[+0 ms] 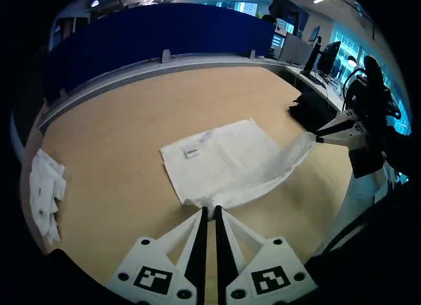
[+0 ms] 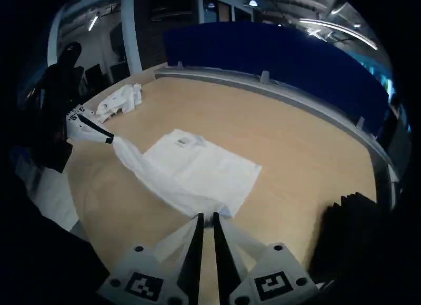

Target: Fold towel

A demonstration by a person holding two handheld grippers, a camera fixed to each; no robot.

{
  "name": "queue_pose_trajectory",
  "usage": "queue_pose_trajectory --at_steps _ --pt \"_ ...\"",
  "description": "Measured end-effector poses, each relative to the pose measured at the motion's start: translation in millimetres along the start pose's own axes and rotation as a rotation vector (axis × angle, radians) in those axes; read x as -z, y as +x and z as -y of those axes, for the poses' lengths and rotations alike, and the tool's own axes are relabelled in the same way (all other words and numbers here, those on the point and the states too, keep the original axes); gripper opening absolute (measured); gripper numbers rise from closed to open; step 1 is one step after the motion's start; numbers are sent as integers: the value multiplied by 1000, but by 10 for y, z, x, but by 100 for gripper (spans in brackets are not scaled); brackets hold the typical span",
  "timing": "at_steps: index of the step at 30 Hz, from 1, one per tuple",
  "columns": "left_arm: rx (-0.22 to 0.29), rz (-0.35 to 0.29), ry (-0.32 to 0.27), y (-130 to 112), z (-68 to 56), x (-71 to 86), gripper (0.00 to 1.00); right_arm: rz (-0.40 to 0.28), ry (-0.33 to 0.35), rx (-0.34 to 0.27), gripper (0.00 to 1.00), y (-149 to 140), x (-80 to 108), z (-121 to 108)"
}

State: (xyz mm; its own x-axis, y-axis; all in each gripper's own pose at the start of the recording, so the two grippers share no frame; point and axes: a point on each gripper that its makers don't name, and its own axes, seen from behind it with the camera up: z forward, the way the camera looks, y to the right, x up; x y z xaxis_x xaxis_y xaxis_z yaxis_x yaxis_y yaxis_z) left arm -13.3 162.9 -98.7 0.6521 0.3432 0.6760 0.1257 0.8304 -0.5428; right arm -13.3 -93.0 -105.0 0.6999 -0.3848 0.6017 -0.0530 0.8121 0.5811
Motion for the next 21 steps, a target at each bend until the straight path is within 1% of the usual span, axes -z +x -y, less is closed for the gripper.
queue_pose_trajectory --at_steps 6,12,17,21 --pt "-14 8 9 213 194 -213 10 1 -21 15 13 183 -222 -224" --pt "-19 17 19 383 392 -483 10 0 -36 -10 13 325 -507 -444" --pt "-23 28 23 483 504 -680 10 6 -54 -28 13 388 -700 -582" --pt "-43 48 27 509 569 -821 10 16 -64 -42 13 384 -823 -648"
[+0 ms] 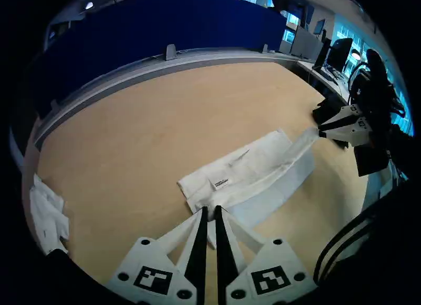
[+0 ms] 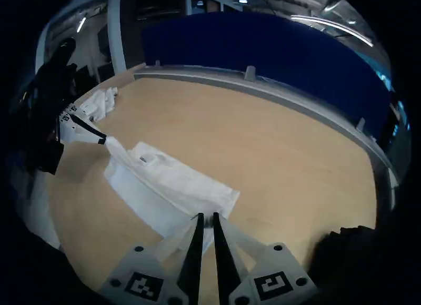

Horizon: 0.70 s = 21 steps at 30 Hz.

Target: Fold towel

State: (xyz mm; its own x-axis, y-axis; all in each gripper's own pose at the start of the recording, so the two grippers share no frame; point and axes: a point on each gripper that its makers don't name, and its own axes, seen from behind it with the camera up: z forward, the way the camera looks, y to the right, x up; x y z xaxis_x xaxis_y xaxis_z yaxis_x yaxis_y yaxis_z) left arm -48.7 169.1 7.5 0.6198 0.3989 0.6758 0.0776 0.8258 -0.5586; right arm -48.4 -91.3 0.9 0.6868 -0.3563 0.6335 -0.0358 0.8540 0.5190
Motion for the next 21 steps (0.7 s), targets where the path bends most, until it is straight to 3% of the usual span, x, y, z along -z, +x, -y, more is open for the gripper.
queue_pose_trajectory --at_steps 12,21 --pt "-19 53 7 -99 75 -294 10 40 -13 -39 13 -131 -258 -72" --pt "-23 58 47 -147 180 -490 12 55 -26 -64 13 -208 -425 -97"
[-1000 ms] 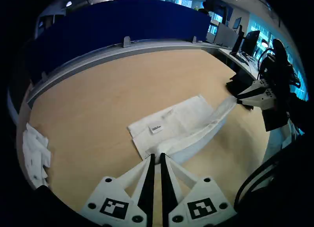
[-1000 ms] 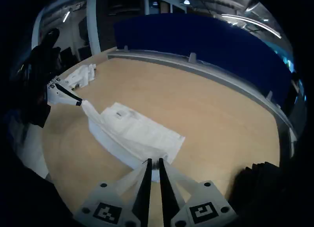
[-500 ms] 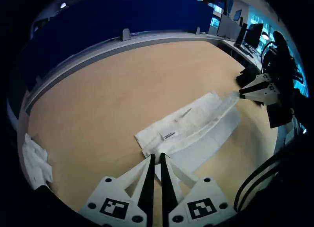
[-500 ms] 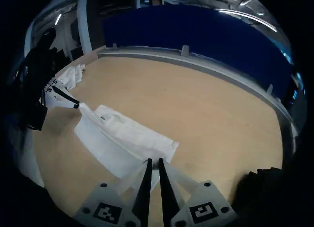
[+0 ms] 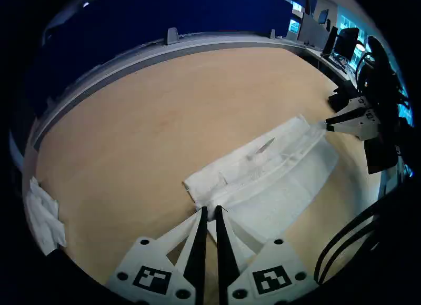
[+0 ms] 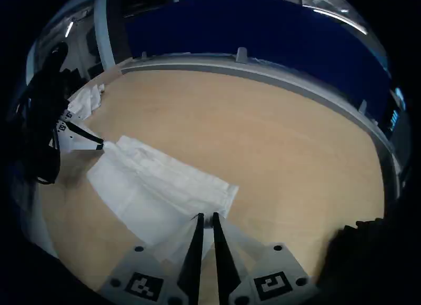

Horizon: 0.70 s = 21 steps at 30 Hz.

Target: Fold towel

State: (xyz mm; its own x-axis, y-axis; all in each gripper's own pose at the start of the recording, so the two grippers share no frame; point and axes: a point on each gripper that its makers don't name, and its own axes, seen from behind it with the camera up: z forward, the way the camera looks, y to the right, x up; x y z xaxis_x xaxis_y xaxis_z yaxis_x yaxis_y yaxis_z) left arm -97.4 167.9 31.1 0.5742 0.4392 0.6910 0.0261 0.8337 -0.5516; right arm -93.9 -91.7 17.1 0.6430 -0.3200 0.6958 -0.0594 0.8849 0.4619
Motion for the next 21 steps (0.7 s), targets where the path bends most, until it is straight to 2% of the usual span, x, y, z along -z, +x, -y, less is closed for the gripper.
queue_pose_trajectory --at_steps 14,17,21 --pt "-8 -14 63 87 158 -122 22 -2 -40 14 15 13 -134 -79" --pt "-8 -16 74 101 187 -124 25 -7 -62 21 20 35 -148 -121" --pt "-6 -20 99 113 248 -120 31 -23 -102 28 41 85 -164 -202"
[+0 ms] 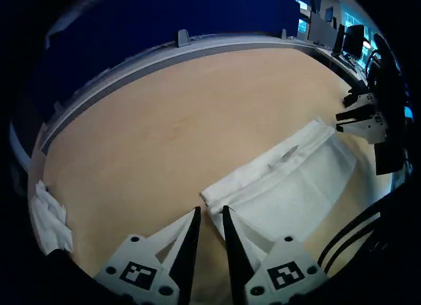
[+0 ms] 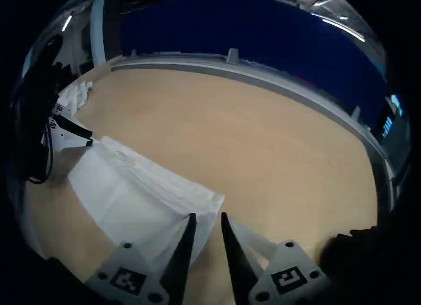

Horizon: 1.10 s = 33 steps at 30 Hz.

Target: Fold towel

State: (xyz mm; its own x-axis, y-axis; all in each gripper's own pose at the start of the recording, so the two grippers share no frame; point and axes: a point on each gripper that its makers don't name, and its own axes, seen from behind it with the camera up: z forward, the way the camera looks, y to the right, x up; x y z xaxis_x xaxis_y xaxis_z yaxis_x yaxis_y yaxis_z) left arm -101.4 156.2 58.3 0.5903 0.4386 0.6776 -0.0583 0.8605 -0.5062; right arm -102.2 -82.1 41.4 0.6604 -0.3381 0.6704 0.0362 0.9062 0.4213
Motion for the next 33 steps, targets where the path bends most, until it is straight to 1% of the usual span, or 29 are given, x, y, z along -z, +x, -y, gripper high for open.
queue_pose_trajectory --at_steps 2,5,6,7,9,10,12,15,18,23,29,33 --pt "1 -2 16 -1 47 5 34 -8 -3 0 50 24 4 -8" --pt "3 -5 38 -7 116 29 40 -20 -10 -5 71 60 34 -31" --pt "4 -6 45 -12 138 42 42 -24 -15 -8 81 70 47 -46" --pt "5 -6 50 -21 156 56 51 -27 -22 -12 88 75 59 -69" --pt "9 -7 56 -41 185 86 69 -34 -37 -19 94 84 85 -113" --pt "13 -8 52 -51 184 102 78 -37 -40 -22 94 85 99 -126" --pt "23 -12 44 -70 182 136 92 -43 -46 -31 97 84 129 -150" --pt "45 -23 37 -87 180 188 94 -48 -47 -43 100 71 182 -160" --pt "65 -27 39 -111 185 230 94 -49 -43 -53 100 47 234 -152" --pt "83 -32 43 -171 180 314 94 -51 -37 -57 100 5 340 -124" --pt "96 -38 39 -277 115 480 94 -46 -35 -48 100 -69 508 -75" --pt "109 -38 28 -380 45 600 94 -41 -34 -40 100 -143 630 -29"
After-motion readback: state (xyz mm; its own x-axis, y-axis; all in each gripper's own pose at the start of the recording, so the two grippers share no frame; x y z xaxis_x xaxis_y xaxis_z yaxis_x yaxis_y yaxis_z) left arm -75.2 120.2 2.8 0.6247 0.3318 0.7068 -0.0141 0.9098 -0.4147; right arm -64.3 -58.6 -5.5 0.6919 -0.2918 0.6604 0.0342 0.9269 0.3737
